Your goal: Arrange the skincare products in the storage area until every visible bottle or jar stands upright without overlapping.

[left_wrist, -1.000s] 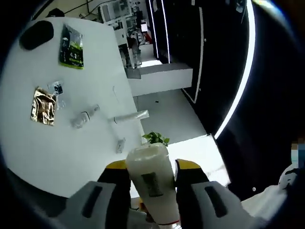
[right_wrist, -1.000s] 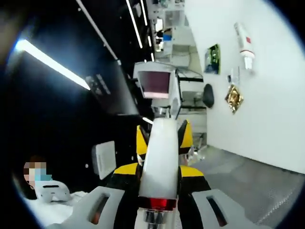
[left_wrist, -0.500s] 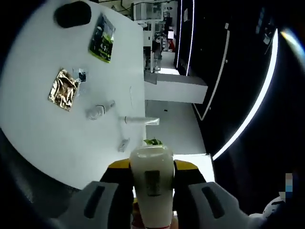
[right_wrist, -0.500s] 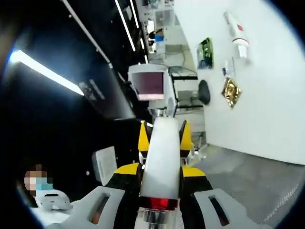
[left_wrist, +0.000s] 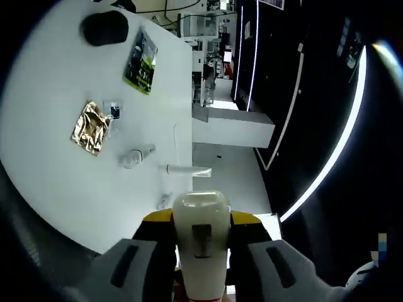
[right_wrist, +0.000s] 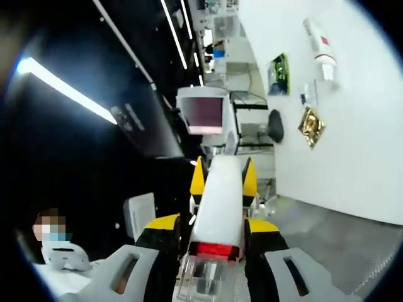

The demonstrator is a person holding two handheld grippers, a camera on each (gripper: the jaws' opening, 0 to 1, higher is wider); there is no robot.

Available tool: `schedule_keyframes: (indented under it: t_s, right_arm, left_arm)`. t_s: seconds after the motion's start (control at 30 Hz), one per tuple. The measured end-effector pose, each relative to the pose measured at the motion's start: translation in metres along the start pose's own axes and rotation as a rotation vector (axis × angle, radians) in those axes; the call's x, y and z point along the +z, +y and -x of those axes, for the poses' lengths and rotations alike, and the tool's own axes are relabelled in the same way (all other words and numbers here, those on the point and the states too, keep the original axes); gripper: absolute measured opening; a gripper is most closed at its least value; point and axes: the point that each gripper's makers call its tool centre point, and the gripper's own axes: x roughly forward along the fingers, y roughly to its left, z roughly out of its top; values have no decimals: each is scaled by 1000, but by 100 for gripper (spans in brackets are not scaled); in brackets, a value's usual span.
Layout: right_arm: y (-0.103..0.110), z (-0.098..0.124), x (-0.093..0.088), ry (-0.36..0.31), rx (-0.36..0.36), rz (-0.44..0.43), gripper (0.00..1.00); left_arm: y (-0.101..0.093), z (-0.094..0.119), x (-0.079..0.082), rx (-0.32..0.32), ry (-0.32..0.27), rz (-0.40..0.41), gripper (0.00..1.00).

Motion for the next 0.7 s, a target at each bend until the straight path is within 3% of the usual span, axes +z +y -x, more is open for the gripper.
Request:
schedule_keyframes:
  t_s: [0.17,0.3,0.5,0.7]
  right_arm:
    - [0,8,2,9,1,22,49]
    - [-5,10,-2,33,-36,66,64]
    - [-7,6,-10,61,-23,64,64]
    - [0,7,-21,138,-6,162,63]
  left_arm:
    - [-6,3,9,-34,-48,6,25]
    - [-6,5,16,-35,-82,2,25]
    - [-8,4,17,-41,-91,-15,25]
    - [-7,3,13,-36,-71,-7,25]
